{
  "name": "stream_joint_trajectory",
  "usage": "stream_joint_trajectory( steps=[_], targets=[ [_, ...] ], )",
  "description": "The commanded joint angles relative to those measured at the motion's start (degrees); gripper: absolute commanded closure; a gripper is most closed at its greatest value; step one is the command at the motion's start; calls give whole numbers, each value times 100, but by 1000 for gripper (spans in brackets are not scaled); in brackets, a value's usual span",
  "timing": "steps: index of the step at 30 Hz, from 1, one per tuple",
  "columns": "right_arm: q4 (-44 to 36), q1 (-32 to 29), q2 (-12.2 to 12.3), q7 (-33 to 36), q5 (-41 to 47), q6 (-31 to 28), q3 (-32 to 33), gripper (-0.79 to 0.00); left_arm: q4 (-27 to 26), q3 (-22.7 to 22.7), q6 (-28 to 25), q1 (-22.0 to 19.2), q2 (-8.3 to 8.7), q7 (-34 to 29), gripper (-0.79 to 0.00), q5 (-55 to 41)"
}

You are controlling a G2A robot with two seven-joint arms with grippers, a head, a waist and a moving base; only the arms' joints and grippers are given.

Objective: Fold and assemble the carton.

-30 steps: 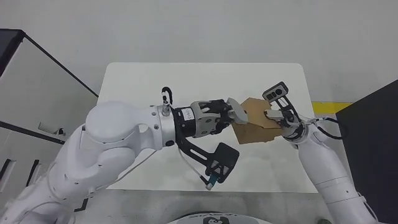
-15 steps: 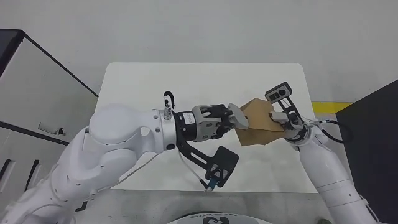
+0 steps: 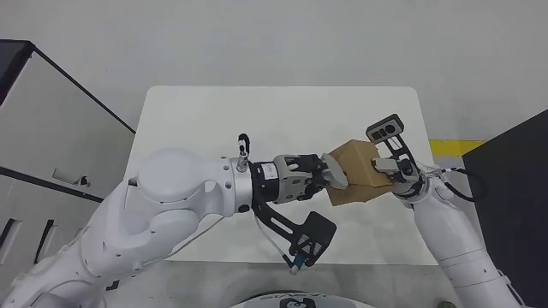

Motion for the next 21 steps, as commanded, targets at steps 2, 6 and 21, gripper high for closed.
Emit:
stream_joint_trajectory(
  steps=[2,6,21],
  targets=[
    [0,2,23,0,-28,-25,-6,0,33,70,-9,-38,-13,0,0,10],
    [-3,7,47,0,-27,-72,-26,0,63,150,10,-84,-35,-30,0,6],
    [39,21,113,0,62,-215,-99,0,160,300,-57,-228,-84,-10,0,-24]
  ],
)
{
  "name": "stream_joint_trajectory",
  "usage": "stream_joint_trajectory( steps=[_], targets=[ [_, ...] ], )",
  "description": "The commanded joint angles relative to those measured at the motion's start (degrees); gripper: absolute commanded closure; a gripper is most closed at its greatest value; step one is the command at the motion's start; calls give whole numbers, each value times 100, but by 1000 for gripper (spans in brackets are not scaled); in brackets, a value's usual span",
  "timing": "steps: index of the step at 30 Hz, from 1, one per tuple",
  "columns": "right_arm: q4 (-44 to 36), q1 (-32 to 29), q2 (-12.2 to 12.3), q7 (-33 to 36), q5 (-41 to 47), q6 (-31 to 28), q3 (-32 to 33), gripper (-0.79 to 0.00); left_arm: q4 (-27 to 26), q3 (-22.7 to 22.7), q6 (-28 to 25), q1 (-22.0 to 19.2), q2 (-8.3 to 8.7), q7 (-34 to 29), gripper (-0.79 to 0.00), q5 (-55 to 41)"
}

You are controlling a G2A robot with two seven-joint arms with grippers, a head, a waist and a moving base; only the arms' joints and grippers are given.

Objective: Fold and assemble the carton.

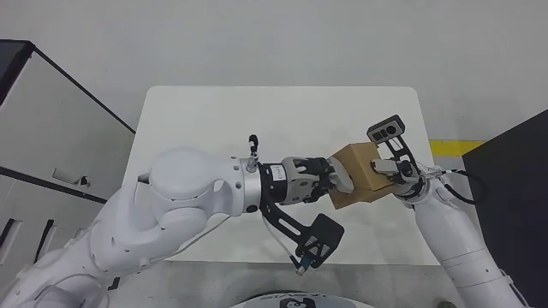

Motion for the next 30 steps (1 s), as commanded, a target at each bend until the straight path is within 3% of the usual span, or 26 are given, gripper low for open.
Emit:
stream_joint_trajectory(
  steps=[1,30],
  targets=[
    [1,9,7,0,6,-14,-9,0,18,22,-15,-20,-5,20,0,4],
    [123,165,69,0,108,-83,-174,0,138,132,-120,-134,-58,37,0,-106]
  ],
)
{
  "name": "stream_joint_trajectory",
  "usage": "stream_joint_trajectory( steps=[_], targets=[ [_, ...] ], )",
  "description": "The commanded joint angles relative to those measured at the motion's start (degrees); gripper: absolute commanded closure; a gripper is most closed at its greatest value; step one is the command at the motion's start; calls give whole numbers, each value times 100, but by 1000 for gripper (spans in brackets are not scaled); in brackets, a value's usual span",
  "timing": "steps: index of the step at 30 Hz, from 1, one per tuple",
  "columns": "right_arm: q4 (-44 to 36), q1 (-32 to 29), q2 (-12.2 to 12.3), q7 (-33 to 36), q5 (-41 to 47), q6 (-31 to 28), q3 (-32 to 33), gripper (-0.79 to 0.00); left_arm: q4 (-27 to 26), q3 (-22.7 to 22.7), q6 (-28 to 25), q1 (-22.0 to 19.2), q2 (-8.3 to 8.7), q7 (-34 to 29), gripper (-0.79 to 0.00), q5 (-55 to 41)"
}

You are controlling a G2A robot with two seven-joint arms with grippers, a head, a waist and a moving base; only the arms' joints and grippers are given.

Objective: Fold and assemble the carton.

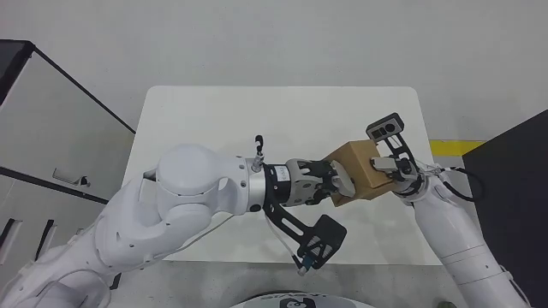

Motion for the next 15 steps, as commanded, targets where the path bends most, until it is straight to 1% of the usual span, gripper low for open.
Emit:
stream_joint_trajectory(
  steps=[1,15],
  targets=[
    [11,13,4,0,5,3,-10,0,9,8,-2,-11,-6,-8,0,-20],
    [65,57,38,0,53,-27,-75,0,164,127,44,-157,-64,-9,0,-57]
  ],
)
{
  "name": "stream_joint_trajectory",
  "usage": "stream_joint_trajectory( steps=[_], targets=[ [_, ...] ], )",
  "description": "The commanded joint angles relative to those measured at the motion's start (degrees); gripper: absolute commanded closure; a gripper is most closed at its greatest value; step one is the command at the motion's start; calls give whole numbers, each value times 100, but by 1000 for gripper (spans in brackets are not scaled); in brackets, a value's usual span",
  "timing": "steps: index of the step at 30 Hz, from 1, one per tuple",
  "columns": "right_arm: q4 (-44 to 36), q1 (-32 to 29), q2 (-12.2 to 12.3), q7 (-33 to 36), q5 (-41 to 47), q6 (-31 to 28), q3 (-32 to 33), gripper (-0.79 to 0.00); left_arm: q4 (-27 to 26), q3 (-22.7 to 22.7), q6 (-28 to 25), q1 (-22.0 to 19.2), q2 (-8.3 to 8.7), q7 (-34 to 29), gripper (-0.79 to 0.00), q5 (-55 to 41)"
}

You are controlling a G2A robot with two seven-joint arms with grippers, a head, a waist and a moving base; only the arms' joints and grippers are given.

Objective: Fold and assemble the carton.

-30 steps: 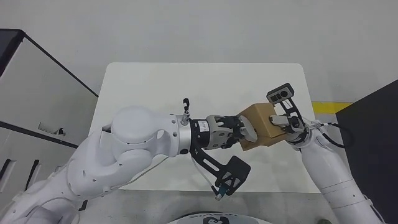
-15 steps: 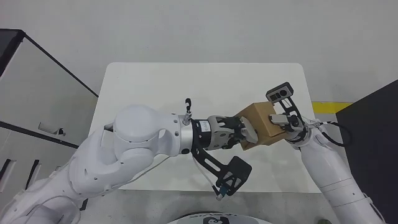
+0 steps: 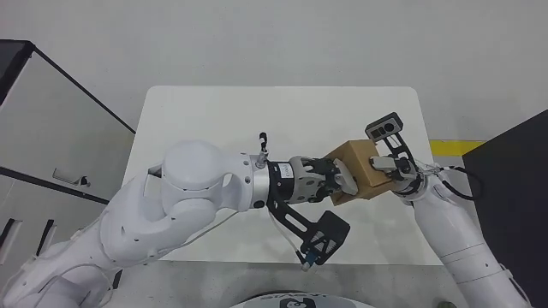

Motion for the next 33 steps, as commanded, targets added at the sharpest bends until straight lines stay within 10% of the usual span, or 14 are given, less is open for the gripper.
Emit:
stream_joint_trajectory(
  steps=[1,33],
  targets=[
    [17,4,5,0,12,-11,-2,0,5,6,13,-8,-5,-9,0,5],
    [122,97,53,0,67,-76,-94,0,-115,-485,-29,344,78,-146,0,-83]
  ],
)
